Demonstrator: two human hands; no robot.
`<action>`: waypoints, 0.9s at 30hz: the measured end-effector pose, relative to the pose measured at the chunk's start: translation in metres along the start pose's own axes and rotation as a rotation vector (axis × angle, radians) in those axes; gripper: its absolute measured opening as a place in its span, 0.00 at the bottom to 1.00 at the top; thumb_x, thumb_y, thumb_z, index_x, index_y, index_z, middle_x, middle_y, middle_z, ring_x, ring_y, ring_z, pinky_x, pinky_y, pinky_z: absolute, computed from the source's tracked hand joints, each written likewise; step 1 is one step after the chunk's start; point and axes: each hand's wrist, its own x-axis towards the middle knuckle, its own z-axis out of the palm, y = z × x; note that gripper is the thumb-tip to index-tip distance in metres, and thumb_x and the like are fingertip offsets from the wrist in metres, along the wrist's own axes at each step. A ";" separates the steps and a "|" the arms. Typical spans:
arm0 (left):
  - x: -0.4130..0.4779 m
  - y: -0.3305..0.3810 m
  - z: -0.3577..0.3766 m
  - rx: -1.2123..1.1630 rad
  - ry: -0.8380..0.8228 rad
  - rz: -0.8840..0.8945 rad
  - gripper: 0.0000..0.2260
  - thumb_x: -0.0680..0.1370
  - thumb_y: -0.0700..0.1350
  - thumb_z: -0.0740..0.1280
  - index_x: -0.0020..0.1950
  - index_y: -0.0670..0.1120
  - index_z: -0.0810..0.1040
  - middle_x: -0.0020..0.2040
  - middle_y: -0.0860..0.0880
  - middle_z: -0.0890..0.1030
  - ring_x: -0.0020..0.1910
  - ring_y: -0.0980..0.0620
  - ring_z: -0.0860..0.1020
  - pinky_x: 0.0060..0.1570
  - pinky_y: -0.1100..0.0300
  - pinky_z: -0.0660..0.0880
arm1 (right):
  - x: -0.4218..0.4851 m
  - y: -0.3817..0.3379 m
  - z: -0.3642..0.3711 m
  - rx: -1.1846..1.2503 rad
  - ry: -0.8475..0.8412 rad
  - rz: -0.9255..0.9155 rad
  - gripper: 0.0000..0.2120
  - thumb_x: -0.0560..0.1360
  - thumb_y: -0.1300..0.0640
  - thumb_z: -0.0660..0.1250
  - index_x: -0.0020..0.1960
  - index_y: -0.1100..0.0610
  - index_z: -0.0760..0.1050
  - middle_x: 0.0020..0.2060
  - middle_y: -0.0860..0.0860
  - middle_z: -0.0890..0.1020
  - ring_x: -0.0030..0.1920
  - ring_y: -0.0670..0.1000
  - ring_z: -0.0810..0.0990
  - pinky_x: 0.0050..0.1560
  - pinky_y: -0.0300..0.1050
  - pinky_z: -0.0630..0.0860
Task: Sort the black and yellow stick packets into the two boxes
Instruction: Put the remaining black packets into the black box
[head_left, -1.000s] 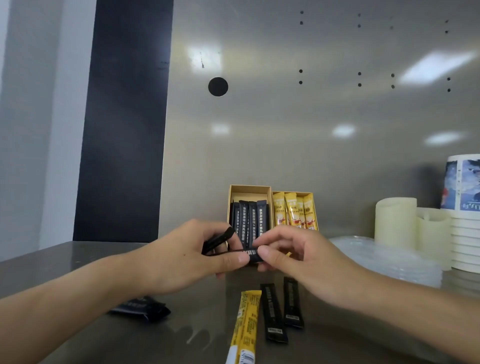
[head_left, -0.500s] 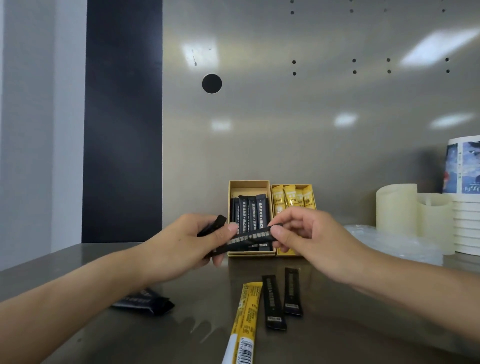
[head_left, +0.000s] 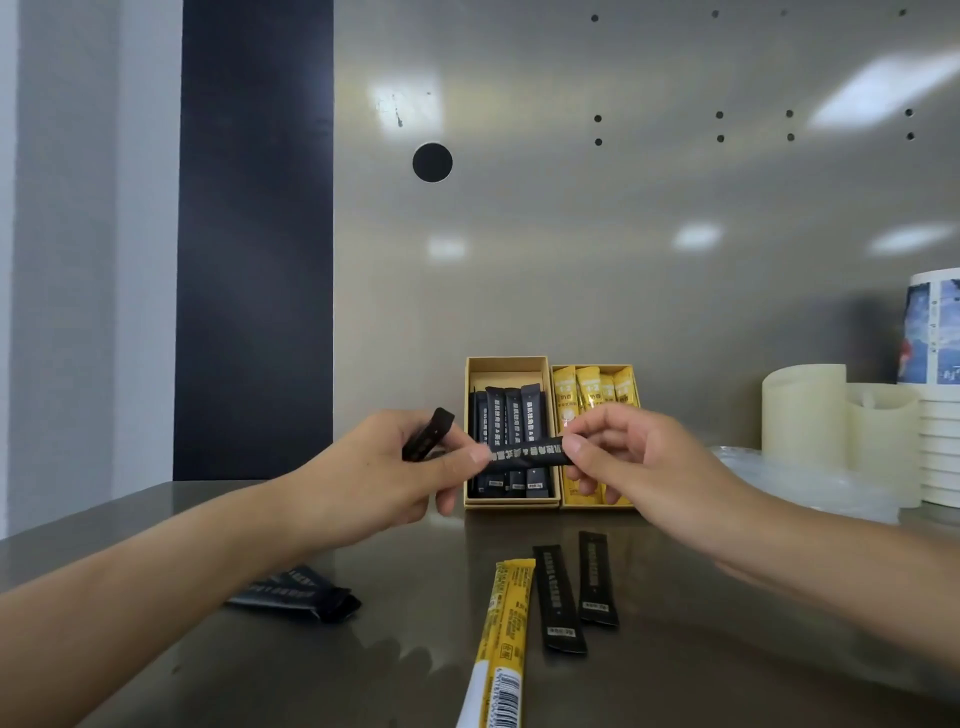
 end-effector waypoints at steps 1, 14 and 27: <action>0.000 -0.001 0.001 0.012 -0.010 0.010 0.13 0.80 0.53 0.66 0.48 0.44 0.80 0.32 0.50 0.79 0.24 0.58 0.69 0.27 0.67 0.68 | -0.001 -0.001 0.000 0.004 -0.020 0.003 0.05 0.78 0.51 0.69 0.53 0.51 0.80 0.41 0.49 0.86 0.39 0.43 0.83 0.39 0.34 0.77; 0.000 -0.004 0.007 0.108 -0.048 0.058 0.04 0.80 0.49 0.69 0.49 0.49 0.79 0.37 0.49 0.86 0.26 0.63 0.73 0.29 0.71 0.69 | 0.000 -0.004 0.003 0.250 -0.054 0.106 0.13 0.73 0.50 0.74 0.54 0.56 0.83 0.38 0.48 0.84 0.38 0.44 0.80 0.38 0.39 0.77; 0.005 -0.016 0.001 0.226 0.119 -0.004 0.23 0.78 0.68 0.58 0.49 0.50 0.79 0.45 0.48 0.85 0.28 0.62 0.73 0.37 0.60 0.72 | 0.010 -0.002 -0.006 0.421 0.021 0.209 0.18 0.71 0.61 0.76 0.59 0.61 0.79 0.39 0.52 0.85 0.39 0.47 0.82 0.38 0.40 0.78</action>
